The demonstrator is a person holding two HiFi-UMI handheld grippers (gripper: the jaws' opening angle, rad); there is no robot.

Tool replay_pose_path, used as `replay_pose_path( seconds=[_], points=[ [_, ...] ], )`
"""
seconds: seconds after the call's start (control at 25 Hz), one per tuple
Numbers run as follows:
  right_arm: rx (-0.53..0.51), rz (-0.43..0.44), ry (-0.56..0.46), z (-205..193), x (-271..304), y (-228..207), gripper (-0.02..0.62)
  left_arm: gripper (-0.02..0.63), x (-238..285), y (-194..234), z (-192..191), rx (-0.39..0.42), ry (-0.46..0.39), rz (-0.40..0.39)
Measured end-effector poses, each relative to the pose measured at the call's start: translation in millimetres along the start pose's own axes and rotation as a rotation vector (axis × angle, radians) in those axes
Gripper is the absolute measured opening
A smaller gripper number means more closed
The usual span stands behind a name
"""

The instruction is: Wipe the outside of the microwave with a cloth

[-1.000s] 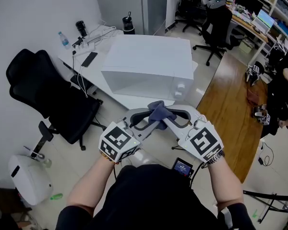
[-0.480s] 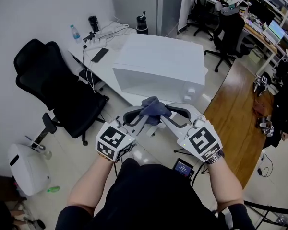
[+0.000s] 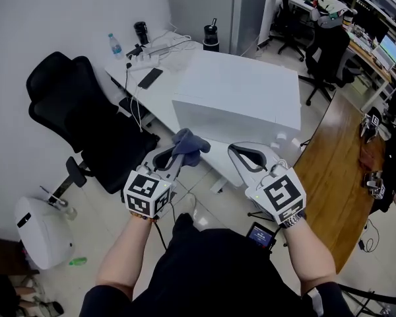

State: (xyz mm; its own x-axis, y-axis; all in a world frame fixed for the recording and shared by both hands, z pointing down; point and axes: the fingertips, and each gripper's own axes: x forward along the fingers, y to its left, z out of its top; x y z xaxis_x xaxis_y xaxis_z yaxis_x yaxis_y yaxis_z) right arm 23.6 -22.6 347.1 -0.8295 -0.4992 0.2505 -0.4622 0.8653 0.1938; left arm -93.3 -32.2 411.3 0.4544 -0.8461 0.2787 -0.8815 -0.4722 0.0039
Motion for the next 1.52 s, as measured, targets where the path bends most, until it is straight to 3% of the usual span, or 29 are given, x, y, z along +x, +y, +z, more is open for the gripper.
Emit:
replay_pose_path(
  seconds=[0.36, 0.56, 0.72, 1.08, 1.52],
  points=[
    [0.088, -0.132, -0.050, 14, 56, -46, 0.002, 0.041, 29, 92, -30, -0.030, 0.050, 0.081],
    [0.120, -0.253, -0.078, 20, 80, -89, 0.002, 0.041, 57, 136, -46, -0.047, 0.075, 0.093],
    [0.117, -0.288, -0.075, 22, 101, -115, 0.002, 0.041, 81, 163, -60, -0.067, 0.100, 0.084],
    [0.132, -0.326, -0.036, 18, 143, -146, 0.002, 0.041, 133, 193, -77, -0.087, 0.148, 0.002],
    [0.165, -0.393, -0.010, 13, 174, -178, 0.002, 0.041, 184, 209, -82, -0.078, 0.193, -0.157]
  ],
)
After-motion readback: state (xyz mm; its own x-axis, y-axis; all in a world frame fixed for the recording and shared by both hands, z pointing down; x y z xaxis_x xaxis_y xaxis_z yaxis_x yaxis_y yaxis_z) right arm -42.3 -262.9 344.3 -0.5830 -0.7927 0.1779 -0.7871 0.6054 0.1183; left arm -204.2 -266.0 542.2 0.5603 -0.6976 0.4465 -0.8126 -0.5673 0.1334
